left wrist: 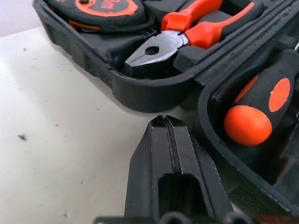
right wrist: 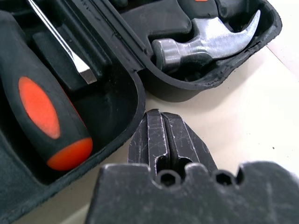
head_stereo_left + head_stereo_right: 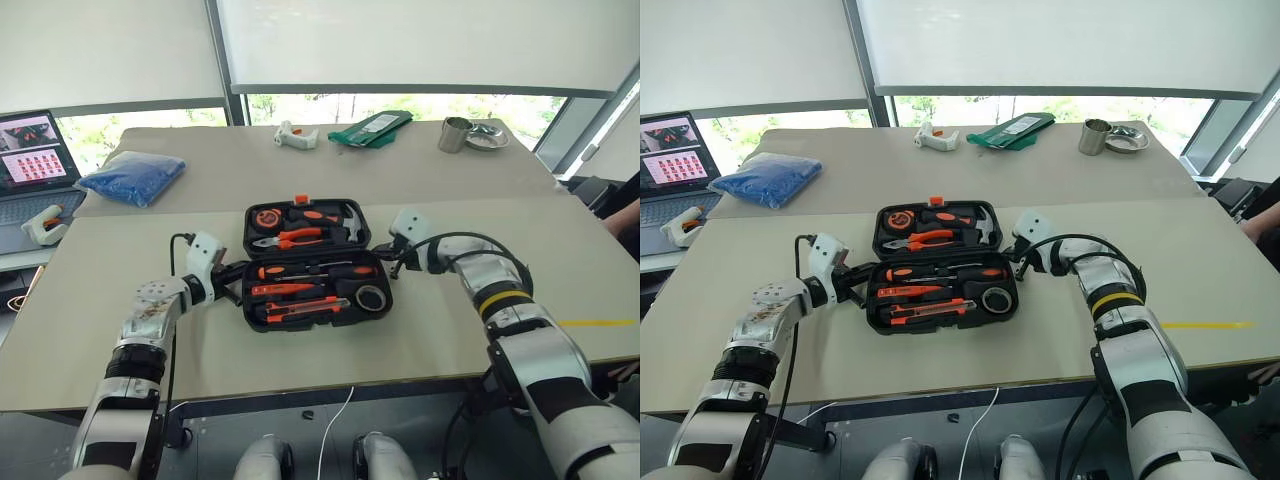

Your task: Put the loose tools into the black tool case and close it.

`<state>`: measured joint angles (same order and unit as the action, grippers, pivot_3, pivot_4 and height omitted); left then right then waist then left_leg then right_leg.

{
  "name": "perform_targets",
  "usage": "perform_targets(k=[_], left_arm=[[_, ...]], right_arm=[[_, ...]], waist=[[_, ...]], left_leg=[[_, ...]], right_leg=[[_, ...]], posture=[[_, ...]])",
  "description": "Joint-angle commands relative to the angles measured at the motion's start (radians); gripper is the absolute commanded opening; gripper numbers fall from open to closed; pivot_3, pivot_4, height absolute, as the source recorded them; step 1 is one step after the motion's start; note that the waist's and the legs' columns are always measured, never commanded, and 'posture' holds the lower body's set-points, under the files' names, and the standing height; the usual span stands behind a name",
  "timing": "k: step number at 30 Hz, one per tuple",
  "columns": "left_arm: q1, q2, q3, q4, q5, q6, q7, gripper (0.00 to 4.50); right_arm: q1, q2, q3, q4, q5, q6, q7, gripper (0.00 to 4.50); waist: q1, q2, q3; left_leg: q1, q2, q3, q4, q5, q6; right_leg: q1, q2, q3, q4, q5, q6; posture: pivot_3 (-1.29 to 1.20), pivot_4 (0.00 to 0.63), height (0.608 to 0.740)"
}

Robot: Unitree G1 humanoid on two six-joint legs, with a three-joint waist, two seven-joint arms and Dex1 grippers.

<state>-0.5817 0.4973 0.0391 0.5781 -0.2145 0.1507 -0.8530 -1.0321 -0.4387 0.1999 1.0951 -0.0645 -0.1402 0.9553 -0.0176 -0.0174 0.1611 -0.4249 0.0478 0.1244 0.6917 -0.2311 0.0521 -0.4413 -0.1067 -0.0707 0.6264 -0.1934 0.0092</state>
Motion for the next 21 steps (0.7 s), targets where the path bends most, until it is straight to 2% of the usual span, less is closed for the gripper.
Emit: perform_targets(k=[1, 6, 13, 17, 21], left_arm=[[-0.014, -0.024, -0.051, -0.044, -0.012, -0.038, -0.124, 0.00], [0.035, -0.031, -0.082, -0.125, -0.020, -0.023, -0.206, 0.00], [0.132, -0.045, -0.094, -0.281, -0.011, 0.032, -0.172, 0.00], [0.155, -0.057, -0.071, -0.327, -0.012, 0.079, -0.111, 0.00], [0.158, -0.027, -0.039, -0.374, -0.056, 0.168, -0.125, 0.00]], right_arm=[[0.019, 0.010, -0.027, -0.087, 0.053, 0.034, 0.131, 0.05], [0.156, -0.048, -0.044, -0.335, 0.106, 0.163, 0.248, 0.05], [0.376, -0.129, -0.077, -0.727, 0.164, 0.384, 0.241, 0.05], [0.428, -0.164, -0.077, -0.797, 0.135, 0.451, 0.196, 0.05], [0.410, -0.203, -0.110, -0.761, 0.115, 0.458, 0.137, 0.05]], waist=[[0.001, 0.000, 0.000], [0.006, 0.000, 0.000], [0.011, 0.000, 0.000], [0.011, 0.000, 0.000], [0.016, 0.000, 0.000]], left_leg=[[0.000, 0.000, 0.000, 0.000, 0.000, 0.000], [-0.001, 0.000, 0.000, 0.000, 0.000, -0.001], [-0.002, -0.001, -0.002, 0.000, -0.002, 0.000], [-0.001, -0.002, -0.002, 0.001, -0.007, 0.008], [0.000, -0.002, -0.003, 0.003, -0.006, 0.008]], right_leg=[[0.000, 0.000, 0.000, 0.000, 0.000, 0.000], [0.001, 0.000, 0.000, 0.000, 0.000, 0.001], [0.001, -0.002, 0.000, -0.001, -0.001, 0.004], [0.001, -0.003, 0.001, -0.002, -0.001, 0.004], [0.001, -0.003, 0.000, 0.000, -0.001, 0.003]], posture=[[0.00, 0.150, 0.740], [0.00, 0.150, 0.740], [0.00, 0.150, 0.740], [0.00, 0.150, 0.740], [0.00, 0.150, 0.740]])
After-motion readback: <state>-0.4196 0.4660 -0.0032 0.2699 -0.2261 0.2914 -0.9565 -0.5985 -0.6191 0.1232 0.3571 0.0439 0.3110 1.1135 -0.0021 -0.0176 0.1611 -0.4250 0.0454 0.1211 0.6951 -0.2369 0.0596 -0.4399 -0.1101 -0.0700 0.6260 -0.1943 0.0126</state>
